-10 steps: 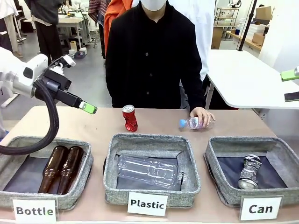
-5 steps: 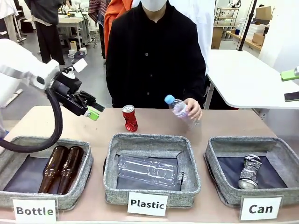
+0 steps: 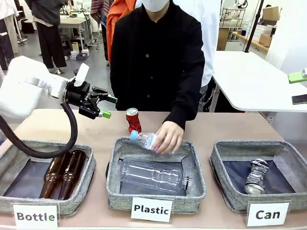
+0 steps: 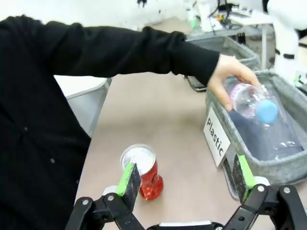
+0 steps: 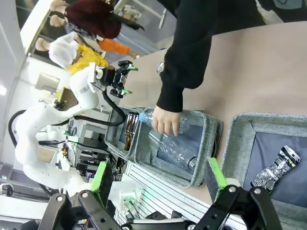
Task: Sort the can waste into the basket.
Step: Pick up the can waste from the table and place it in the right Fabric basket.
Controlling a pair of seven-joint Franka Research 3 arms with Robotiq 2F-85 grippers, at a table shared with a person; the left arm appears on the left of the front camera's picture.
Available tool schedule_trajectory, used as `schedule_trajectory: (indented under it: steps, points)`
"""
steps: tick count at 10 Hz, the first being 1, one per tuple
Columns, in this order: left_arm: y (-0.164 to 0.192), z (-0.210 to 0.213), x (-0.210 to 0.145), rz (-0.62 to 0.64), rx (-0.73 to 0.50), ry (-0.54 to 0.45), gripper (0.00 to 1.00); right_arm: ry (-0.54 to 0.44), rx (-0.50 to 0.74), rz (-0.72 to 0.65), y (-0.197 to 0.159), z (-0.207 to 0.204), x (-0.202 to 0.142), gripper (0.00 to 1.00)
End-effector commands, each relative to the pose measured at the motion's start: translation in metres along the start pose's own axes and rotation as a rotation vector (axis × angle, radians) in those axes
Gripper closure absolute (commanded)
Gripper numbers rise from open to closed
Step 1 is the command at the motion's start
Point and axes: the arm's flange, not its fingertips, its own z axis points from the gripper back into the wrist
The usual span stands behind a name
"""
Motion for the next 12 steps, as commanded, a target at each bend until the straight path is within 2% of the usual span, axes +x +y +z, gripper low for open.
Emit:
schedule_trajectory:
  steps: [1,3,4,5,8,10,12]
  points:
    - [0.004,0.074,0.012,0.103,0.048,-0.061,0.00,0.007,-0.005,0.023,-0.002,0.001,0.000,0.00]
    - [-0.031,0.176,0.009,0.122,0.194,-0.087,0.00,0.007,-0.005,0.023,-0.002,0.001,0.000,0.00]
    - [-0.047,0.206,0.006,0.128,0.256,-0.109,0.00,0.007,-0.005,0.023,-0.002,0.001,0.000,0.00]
    - [-0.061,0.216,0.001,0.127,0.281,-0.136,0.00,0.007,-0.005,0.023,-0.002,0.001,0.000,0.00]
    - [-0.048,0.181,-0.011,0.162,0.232,-0.120,0.00,0.007,-0.005,0.023,-0.002,0.001,0.000,0.00]
    - [-0.036,0.129,-0.010,0.176,0.217,-0.024,0.00,0.007,-0.005,0.023,-0.002,0.001,0.000,0.00]
    - [-0.019,0.053,-0.014,0.171,0.097,0.058,0.00,0.007,-0.005,0.023,-0.002,0.001,0.000,0.00]
